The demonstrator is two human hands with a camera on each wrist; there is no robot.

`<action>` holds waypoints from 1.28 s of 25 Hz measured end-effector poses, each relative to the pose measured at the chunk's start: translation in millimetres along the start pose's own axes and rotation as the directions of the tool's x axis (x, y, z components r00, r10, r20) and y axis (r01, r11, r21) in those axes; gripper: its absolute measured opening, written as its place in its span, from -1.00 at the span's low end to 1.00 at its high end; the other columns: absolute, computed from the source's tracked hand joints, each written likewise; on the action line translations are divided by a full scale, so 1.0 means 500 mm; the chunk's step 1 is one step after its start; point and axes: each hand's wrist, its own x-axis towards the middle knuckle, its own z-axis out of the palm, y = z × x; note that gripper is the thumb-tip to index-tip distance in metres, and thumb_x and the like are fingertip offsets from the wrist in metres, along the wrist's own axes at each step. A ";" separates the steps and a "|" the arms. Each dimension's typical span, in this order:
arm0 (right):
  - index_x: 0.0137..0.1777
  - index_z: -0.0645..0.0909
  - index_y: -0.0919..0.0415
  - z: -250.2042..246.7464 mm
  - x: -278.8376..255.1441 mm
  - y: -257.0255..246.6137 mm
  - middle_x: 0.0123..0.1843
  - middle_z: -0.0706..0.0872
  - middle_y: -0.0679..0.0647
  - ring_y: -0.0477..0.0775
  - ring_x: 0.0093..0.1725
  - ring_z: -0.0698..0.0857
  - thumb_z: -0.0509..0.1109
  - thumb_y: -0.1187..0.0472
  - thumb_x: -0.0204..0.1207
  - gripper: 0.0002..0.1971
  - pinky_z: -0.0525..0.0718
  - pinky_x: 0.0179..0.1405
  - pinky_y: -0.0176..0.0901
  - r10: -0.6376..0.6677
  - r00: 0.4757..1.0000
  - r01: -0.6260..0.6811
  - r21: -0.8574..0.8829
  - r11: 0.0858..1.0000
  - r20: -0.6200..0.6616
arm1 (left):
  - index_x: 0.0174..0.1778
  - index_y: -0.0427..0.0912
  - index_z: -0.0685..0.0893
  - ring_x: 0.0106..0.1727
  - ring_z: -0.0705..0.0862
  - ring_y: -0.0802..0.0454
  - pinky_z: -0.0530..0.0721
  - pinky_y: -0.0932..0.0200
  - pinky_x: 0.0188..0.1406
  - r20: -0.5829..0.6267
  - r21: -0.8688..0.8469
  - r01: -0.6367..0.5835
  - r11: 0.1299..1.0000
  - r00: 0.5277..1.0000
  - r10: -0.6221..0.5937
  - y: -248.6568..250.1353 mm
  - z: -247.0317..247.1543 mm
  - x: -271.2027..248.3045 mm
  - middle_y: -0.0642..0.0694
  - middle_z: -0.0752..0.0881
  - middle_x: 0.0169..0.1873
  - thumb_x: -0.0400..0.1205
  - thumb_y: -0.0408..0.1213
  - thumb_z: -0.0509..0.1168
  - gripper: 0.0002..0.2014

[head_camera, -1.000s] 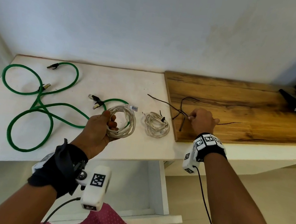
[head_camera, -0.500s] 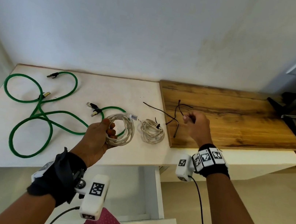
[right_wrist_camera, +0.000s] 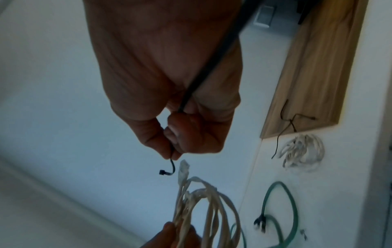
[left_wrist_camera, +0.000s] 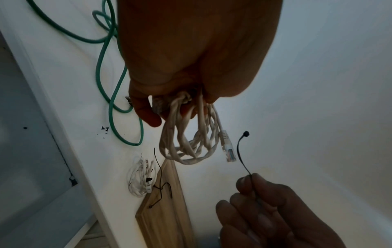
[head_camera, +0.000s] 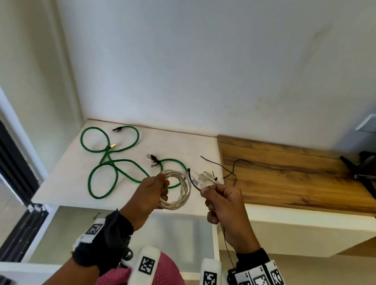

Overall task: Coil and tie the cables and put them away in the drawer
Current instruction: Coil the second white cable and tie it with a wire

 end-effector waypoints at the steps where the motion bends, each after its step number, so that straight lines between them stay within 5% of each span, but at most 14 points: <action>1: -0.28 0.57 0.35 0.014 -0.024 -0.008 -0.52 0.35 0.03 -0.10 -0.55 0.30 0.38 0.39 0.52 -0.85 0.26 -0.65 -0.31 0.017 1.000 -0.017 0.018 1.000 0.024 | -0.24 -0.19 0.54 -0.43 0.42 0.07 0.48 0.24 -0.39 -0.003 0.005 -0.011 1.000 1.000 0.011 0.005 -0.010 -0.023 -0.05 0.41 -0.46 0.79 -0.15 0.02 -0.64; 10: -0.22 0.69 0.39 0.128 -0.164 -0.011 -0.53 0.63 0.14 -0.04 -0.61 0.49 0.43 0.30 0.55 -0.84 0.44 -0.68 -0.24 -0.065 0.995 0.076 -0.140 0.987 0.080 | -0.12 -0.22 0.59 -0.28 0.43 0.01 0.43 0.08 -0.24 0.065 0.162 -0.167 0.973 0.985 0.158 0.007 -0.059 -0.174 -0.07 0.45 -0.40 0.78 -0.05 0.01 -0.62; 16: -0.17 0.73 0.32 0.149 -0.198 -0.017 -0.54 0.67 0.13 -0.01 -0.65 0.51 0.44 0.27 0.55 -0.87 0.47 -0.70 -0.26 -0.074 0.993 0.094 -0.222 0.970 0.094 | -0.15 -0.23 0.58 -0.37 0.45 0.07 0.57 0.14 -0.27 0.096 0.113 -0.144 0.983 0.986 0.134 0.007 -0.072 -0.211 -0.11 0.45 -0.40 0.79 -0.10 -0.02 -0.62; 32: -0.11 0.70 0.49 0.115 -0.269 -0.046 -0.33 0.74 0.34 0.06 -0.49 0.63 0.35 0.40 0.57 -0.86 0.76 -0.44 -0.03 0.149 0.938 -0.178 0.064 0.982 0.314 | -0.31 -0.19 0.47 -0.34 0.42 -0.02 0.42 0.05 -0.26 -0.192 0.191 -0.217 0.957 0.948 0.253 0.020 -0.106 -0.197 -0.10 0.45 -0.46 0.80 -0.17 -0.05 -0.61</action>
